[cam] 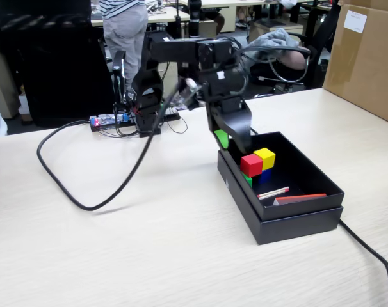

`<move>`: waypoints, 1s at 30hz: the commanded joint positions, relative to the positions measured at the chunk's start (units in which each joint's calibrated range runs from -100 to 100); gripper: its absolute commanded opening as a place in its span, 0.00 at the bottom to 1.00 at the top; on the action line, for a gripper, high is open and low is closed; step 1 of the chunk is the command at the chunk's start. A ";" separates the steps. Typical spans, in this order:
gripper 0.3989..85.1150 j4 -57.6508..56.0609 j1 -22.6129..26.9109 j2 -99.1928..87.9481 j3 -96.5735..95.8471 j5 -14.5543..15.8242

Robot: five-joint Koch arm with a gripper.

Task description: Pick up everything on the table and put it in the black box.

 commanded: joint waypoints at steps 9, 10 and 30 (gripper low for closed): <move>0.60 3.26 -5.52 -37.01 -16.40 -0.98; 0.60 5.07 -6.20 -40.45 -20.75 -1.17; 0.62 42.91 -12.01 -90.25 -91.92 -6.01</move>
